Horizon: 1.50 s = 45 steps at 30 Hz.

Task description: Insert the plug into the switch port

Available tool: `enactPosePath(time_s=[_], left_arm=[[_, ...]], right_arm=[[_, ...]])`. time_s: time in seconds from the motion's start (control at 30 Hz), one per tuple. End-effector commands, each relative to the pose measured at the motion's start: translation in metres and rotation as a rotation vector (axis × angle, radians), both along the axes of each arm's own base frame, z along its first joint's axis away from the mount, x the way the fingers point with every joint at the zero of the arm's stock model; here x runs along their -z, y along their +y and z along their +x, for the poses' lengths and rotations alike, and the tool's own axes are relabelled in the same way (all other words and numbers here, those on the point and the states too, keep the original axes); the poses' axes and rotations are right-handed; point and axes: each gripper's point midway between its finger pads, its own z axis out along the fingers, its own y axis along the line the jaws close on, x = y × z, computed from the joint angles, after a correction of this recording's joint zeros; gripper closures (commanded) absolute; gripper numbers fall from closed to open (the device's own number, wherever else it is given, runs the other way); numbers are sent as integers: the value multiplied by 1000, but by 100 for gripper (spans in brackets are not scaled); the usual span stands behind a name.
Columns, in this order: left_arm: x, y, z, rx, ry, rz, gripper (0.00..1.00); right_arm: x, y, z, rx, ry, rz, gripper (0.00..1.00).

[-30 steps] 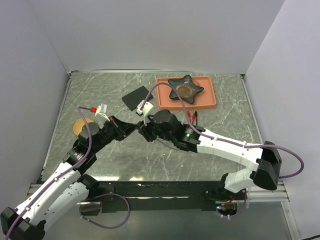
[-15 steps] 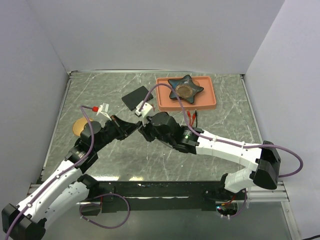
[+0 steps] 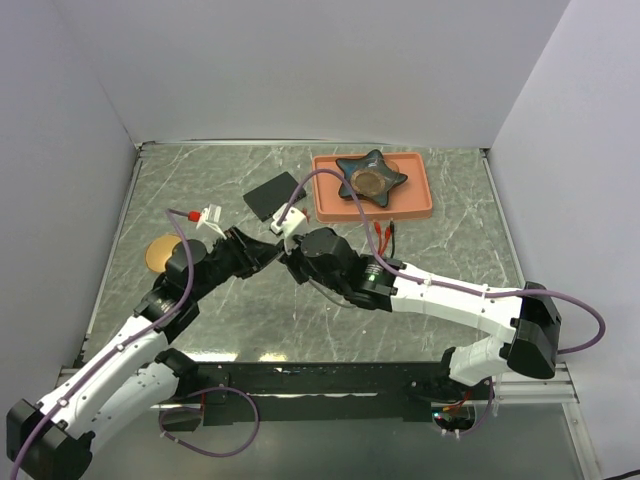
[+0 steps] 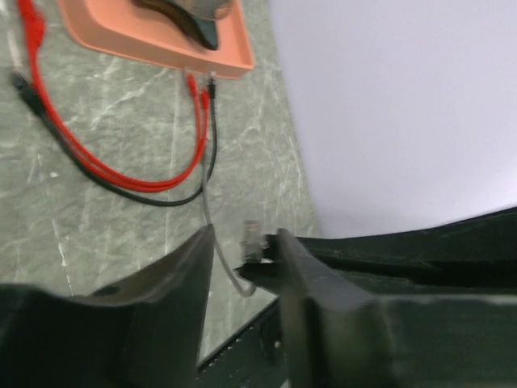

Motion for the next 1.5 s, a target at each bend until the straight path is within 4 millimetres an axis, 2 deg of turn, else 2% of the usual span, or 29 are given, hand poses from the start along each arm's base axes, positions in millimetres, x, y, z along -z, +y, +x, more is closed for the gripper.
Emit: enactPosePath(time_s=[0.0,0.03,0.13,0.17,0.27,0.3,0.33,0.37,0.4,0.43,0.47,0.5,0.57,0.6,0.67,0.7,0.77,0.8,0.87,0.9,0.97,1.07,1.17,1.27,1.33,1.37,1.4,1.43,1.47], left_arm=[[4,2,8,-23,-7,57,47],[10,6,10,-45,13,85,35],[19,18,30,-143,24,172,22],[27,20,32,-146,38,220,20],[33,32,59,-242,36,345,14],[48,31,69,-249,65,402,13],[34,33,84,-287,40,428,13],[34,34,94,-292,23,486,13],[56,31,106,-284,73,564,13],[35,31,125,-324,42,580,12],[36,34,139,-341,43,622,12],[39,27,162,-342,56,655,12],[46,28,192,-336,67,693,12],[53,19,221,-330,86,707,12],[69,24,251,-334,114,760,12],[80,18,281,-340,123,778,12],[99,26,307,-353,158,850,12],[109,19,334,-363,148,861,13],[123,20,356,-351,147,892,13],[134,14,373,-342,133,890,12],[141,12,389,-342,105,887,12],[164,8,403,-303,91,860,12],[185,8,400,-254,116,876,13],[200,5,387,-198,144,897,17],[210,13,375,-196,184,942,20],[206,14,372,-198,190,945,21],[217,18,362,-187,224,960,22],[220,20,356,-191,246,963,24],[213,24,352,-210,249,964,25]], right_arm=[[-24,-9,12,94,-57,93,100],[-23,-11,13,100,-57,89,100],[-10,-24,16,133,-34,67,100],[-6,-28,17,144,-20,69,100],[6,-51,23,184,30,82,100],[13,-58,21,182,52,90,100],[16,-67,26,188,85,114,100],[19,-73,27,192,99,127,100],[25,-81,26,195,111,134,100],[30,-87,28,211,131,143,100],[40,-97,31,222,151,136,100],[38,-103,31,232,151,149,100],[47,-114,34,252,167,151,100],[46,-117,34,254,165,161,100],[52,-124,35,265,179,163,100],[52,-125,34,261,181,167,100],[57,-128,33,262,193,167,100],[58,-128,32,253,200,171,100],[62,-132,31,261,208,164,100],[63,-134,31,266,209,157,100],[69,-137,30,270,219,143,100],[73,-142,29,283,227,136,100],[73,-144,29,289,228,140,100],[73,-141,31,281,232,136,100],[73,-139,31,275,240,132,100],[72,-137,31,269,244,132,100],[73,-137,30,267,250,130,100],[72,-136,30,262,252,129,100],[72,-136,29,258,255,129,100]])
